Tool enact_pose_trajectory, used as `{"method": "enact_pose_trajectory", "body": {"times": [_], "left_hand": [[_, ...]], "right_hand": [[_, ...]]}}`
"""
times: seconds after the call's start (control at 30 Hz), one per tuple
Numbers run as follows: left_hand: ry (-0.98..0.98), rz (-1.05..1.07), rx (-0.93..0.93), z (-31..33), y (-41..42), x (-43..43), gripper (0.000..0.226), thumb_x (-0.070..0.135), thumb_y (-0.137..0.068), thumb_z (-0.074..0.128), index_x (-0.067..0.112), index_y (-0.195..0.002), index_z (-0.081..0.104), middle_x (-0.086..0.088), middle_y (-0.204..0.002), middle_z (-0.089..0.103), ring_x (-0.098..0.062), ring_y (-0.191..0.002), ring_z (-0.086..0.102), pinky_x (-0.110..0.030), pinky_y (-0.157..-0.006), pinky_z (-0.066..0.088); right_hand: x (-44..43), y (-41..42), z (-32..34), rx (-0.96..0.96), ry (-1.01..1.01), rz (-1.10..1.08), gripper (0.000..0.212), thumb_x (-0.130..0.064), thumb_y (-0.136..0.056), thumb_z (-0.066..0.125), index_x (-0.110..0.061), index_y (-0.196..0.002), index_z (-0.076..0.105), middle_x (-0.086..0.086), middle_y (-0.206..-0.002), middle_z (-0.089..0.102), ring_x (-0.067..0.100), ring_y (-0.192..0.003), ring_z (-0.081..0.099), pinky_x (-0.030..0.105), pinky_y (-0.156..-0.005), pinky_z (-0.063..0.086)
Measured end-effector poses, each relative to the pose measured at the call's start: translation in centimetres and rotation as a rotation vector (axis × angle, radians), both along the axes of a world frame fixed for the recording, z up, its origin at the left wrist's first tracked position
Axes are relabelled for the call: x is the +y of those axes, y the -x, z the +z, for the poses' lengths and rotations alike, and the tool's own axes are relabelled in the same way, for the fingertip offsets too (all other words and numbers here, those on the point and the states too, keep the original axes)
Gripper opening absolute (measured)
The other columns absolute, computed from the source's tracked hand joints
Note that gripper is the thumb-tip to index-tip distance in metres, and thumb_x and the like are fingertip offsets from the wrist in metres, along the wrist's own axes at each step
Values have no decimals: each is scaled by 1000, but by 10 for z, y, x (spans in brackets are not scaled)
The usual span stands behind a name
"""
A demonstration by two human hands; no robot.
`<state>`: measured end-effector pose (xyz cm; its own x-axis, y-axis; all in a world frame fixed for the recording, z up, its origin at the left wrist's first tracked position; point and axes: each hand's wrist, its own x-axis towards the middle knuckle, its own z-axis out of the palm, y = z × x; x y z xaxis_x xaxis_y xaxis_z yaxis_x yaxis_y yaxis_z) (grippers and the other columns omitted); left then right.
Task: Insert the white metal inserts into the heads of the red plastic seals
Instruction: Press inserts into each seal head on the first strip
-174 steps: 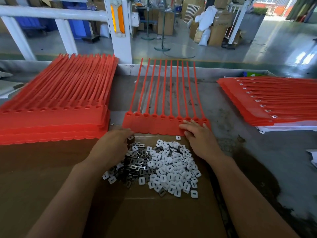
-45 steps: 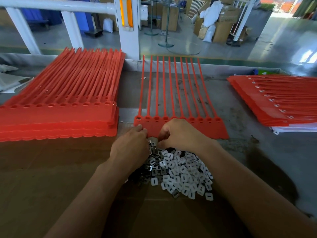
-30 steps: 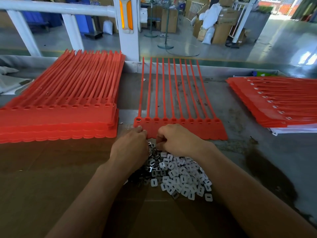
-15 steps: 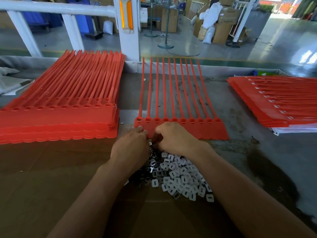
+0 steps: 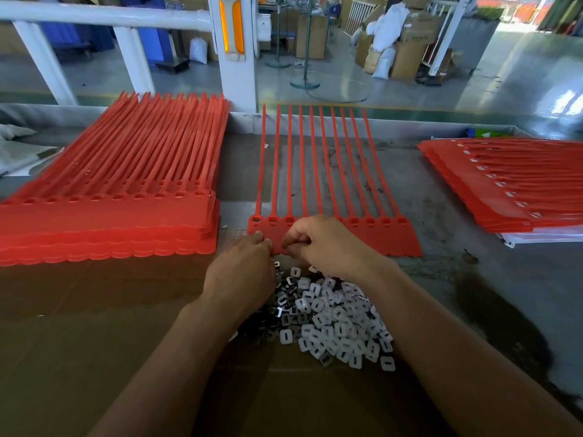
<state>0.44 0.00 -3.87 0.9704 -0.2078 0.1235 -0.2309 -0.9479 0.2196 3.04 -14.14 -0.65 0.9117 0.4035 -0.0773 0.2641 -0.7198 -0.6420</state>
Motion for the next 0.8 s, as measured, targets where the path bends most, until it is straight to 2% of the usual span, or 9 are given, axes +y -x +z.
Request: {"method": "enact_pose_trajectory", "body": {"times": [0.07, 0.17, 0.3, 0.37, 0.47, 0.53, 0.6, 0.7, 0.8], "left_hand": [[-1, 3, 2, 0, 0, 0, 33, 21, -93, 40, 14, -123, 52, -2, -135, 46, -17, -121, 45, -26, -98, 35], [-12, -1, -5, 0, 0, 0, 34, 21, -93, 38, 14, -123, 52, -3, -136, 46, -18, -122, 45, -26, -99, 33], [12, 12, -3, -1, 0, 0, 33, 21, -93, 40, 15, -122, 53, -2, -135, 47, -18, -120, 46, -28, -98, 37], [20, 14, -4, -2, 0, 0, 32, 20, -93, 40, 14, -121, 54, -2, -133, 48, -19, -119, 47, -29, -97, 38], [29, 10, -12, -2, 0, 1, 30, 20, -92, 40, 14, -116, 57, -1, -128, 52, -18, -115, 50, -28, -95, 39], [31, 3, -16, -2, 0, 1, 28, 20, -92, 39, 14, -112, 58, -1, -123, 54, -18, -110, 51, -28, -93, 41], [36, -2, -18, -2, -1, 1, 25, 19, -92, 39, 14, -106, 59, 0, -117, 55, -18, -105, 53, -29, -89, 42], [50, 5, -13, -2, 0, 1, 23, 19, -91, 40, 14, -103, 59, 1, -112, 55, -17, -100, 53, -28, -83, 42], [46, 4, -11, -2, 0, 1, 24, 19, -91, 41, 14, -105, 59, 1, -114, 55, -18, -102, 53, -29, -86, 43]], "right_hand": [[-1, -3, -1, -24, -21, -21, 12, -18, -91, 58, -16, -99, 66, -13, -83, 57, -5, -72, 51, 5, -60, 37], [-1, -9, -1, -58, -91, -74, 7, -22, -90, 57, -20, -86, 62, -14, -80, 57, 0, -77, 54, 9, -65, 37], [2, -22, -1, 5, -97, -136, 15, -15, -86, 61, -22, -74, 61, -13, -73, 59, 1, -68, 55, 15, -59, 39], [5, -30, -1, 42, -122, -183, 25, -5, -82, 62, -27, -69, 59, -11, -75, 60, 7, -71, 58, 20, -65, 47], [12, -43, -2, 27, -140, -244, 19, -1, -82, 62, -19, -83, 69, 3, -96, 69, 18, -93, 63, 32, -86, 52], [19, -50, -1, 18, -144, -278, 17, 0, -82, 62, -8, -95, 71, 12, -102, 69, 23, -97, 64, 37, -90, 51], [25, -55, -1, 31, -133, -285, 18, 0, -81, 64, -6, -96, 71, 12, -100, 70, 22, -95, 65, 36, -91, 51], [31, -60, 1, 6, -76, -273, 16, -9, -81, 68, -9, -97, 72, 6, -104, 70, 15, -96, 63, 23, -87, 47], [32, -61, -2, 19, -35, -261, 21, -13, -84, 66, -9, -104, 70, 6, -114, 66, 17, -107, 59, 26, -93, 44]]}}
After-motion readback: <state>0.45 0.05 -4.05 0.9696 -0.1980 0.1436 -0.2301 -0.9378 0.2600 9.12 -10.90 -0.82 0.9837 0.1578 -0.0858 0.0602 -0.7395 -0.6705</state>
